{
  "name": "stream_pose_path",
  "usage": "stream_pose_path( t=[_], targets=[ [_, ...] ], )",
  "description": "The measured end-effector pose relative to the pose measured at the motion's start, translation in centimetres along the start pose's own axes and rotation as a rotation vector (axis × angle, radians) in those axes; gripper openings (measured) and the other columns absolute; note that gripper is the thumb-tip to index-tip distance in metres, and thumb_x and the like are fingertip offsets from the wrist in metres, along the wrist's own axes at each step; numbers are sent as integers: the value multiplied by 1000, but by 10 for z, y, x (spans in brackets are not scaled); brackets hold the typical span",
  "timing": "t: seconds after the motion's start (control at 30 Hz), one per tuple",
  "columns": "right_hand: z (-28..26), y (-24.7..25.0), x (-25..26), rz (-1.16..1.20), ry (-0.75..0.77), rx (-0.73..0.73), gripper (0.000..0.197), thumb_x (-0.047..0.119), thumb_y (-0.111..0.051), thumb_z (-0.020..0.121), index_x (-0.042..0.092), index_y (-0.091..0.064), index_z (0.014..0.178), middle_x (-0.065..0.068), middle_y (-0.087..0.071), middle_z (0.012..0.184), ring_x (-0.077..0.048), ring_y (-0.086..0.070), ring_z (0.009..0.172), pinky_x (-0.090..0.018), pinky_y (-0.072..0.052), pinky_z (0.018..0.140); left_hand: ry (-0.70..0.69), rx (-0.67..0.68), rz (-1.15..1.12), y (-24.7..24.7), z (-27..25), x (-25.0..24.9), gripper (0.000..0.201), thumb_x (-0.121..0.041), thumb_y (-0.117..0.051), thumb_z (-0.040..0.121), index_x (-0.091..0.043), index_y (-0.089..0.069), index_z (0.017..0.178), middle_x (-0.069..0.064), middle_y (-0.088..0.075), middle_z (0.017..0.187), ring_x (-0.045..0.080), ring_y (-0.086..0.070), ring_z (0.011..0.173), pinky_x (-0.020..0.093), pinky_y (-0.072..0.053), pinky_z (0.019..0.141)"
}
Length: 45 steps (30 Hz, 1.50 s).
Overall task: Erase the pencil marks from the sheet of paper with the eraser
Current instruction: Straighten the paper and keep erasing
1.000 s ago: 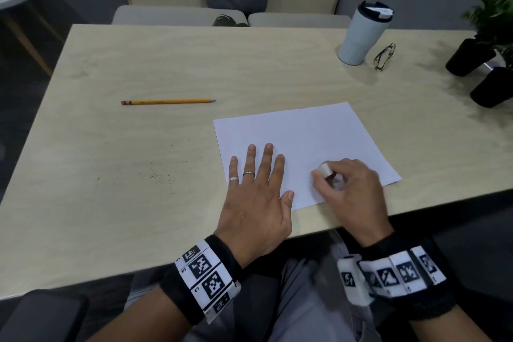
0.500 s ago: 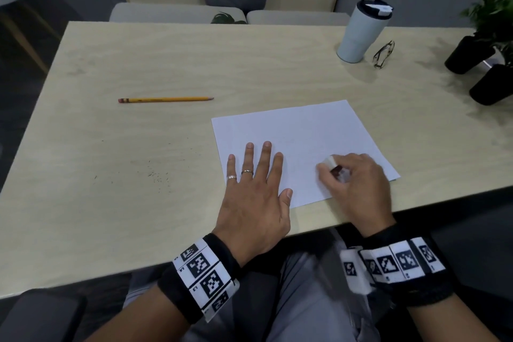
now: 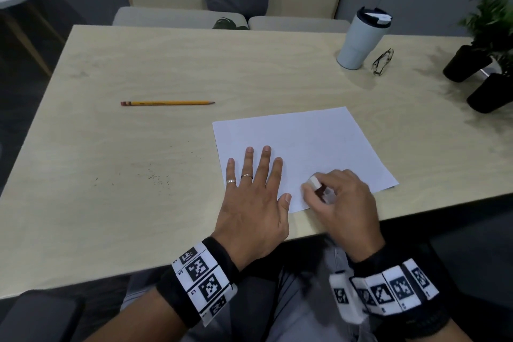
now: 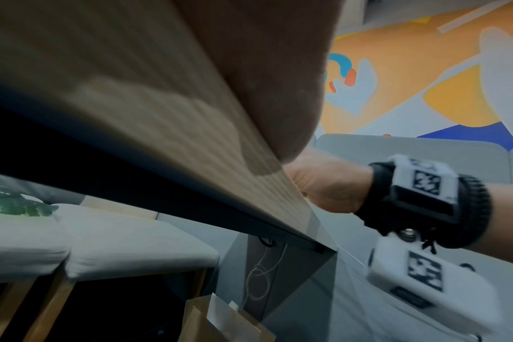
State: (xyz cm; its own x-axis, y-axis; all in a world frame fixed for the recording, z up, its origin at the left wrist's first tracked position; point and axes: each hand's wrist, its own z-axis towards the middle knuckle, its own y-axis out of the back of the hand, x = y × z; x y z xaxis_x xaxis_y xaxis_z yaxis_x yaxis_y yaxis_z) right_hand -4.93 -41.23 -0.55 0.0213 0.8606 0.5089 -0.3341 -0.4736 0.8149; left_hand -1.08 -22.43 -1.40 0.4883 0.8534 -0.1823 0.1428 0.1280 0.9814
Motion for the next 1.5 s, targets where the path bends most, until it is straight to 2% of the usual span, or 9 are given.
stream_pose_path(
  t=[0.13, 0.3, 0.67, 0.8, 0.9, 1.07, 1.23, 1.37, 1.5],
  targets=[
    [20, 14, -37, -45, -151, -73, 31, 34, -79, 91, 19, -65, 68, 7, -57, 65, -27, -56, 77, -39, -46, 63, -3, -7, -4, -1, 0, 0, 71, -49, -8, 107, -16, -2, 169, 10, 14, 175, 36, 19, 160, 62, 5, 127],
    [1, 4, -9, -7, -5, -12, 26, 31, -78, 91, 24, -65, 70, 8, -56, 66, -22, -53, 75, -40, -46, 64, -4, -16, -11, -2, -1, 0, 71, -49, -10, 107, -16, -2, 169, 11, 15, 175, 36, 20, 160, 61, 5, 128],
    [-4, 12, -22, 16, -70, -11, 24, 29, -81, 89, 23, -68, 70, 7, -57, 65, -23, -55, 75, -42, -49, 66, -3, -6, 0, -2, 0, 0, 71, -49, -9, 107, -16, -3, 169, 12, 13, 175, 38, 17, 160, 62, 2, 128],
    [13, 27, -33, -43, -142, -78, 42, 32, -78, 89, 33, -50, 58, 7, -50, 60, -23, -51, 73, -37, -41, 63, -4, -11, -3, -1, 1, 0, 72, -49, -7, 105, -15, -6, 169, 13, 10, 175, 39, 14, 160, 63, 1, 128],
    [-7, 16, -6, 48, -44, 27, 29, 32, -78, 89, 26, -63, 65, 8, -58, 64, -18, -54, 74, -40, -47, 65, -4, -11, -5, -2, 0, 0, 73, -49, -6, 105, -15, -6, 169, 13, 9, 175, 39, 14, 160, 63, 0, 127],
    [6, 31, -41, 9, -188, -51, 30, 40, -77, 86, 18, -66, 68, 4, -58, 64, -23, -56, 75, -47, -54, 69, -3, -2, -2, -2, 1, 0, 73, -50, -5, 105, -15, -2, 169, 13, 13, 175, 39, 17, 160, 62, 3, 127],
    [-15, 15, -4, 4, 25, 54, 25, 30, -79, 89, 22, -67, 69, 8, -56, 64, -18, -52, 73, -42, -48, 66, 4, -5, 2, -2, 1, 0, 72, -50, -7, 105, -16, -3, 169, 13, 13, 175, 39, 17, 160, 63, 3, 127],
    [0, 32, -40, -12, -119, -45, 27, 37, -76, 87, 21, -67, 68, 6, -57, 63, -23, -54, 74, -46, -52, 67, 6, -14, -1, -2, 1, -1, 72, -49, -8, 106, -16, -2, 169, 13, 14, 175, 40, 18, 160, 63, 2, 127],
    [-9, 20, -9, 66, -1, 23, 24, 34, -78, 91, 24, -71, 71, 8, -59, 64, -21, -55, 74, -44, -51, 68, 6, -17, -4, -4, 1, 0, 72, -49, -9, 106, -16, -2, 169, 14, 14, 175, 40, 18, 160, 63, 4, 127]
  ],
)
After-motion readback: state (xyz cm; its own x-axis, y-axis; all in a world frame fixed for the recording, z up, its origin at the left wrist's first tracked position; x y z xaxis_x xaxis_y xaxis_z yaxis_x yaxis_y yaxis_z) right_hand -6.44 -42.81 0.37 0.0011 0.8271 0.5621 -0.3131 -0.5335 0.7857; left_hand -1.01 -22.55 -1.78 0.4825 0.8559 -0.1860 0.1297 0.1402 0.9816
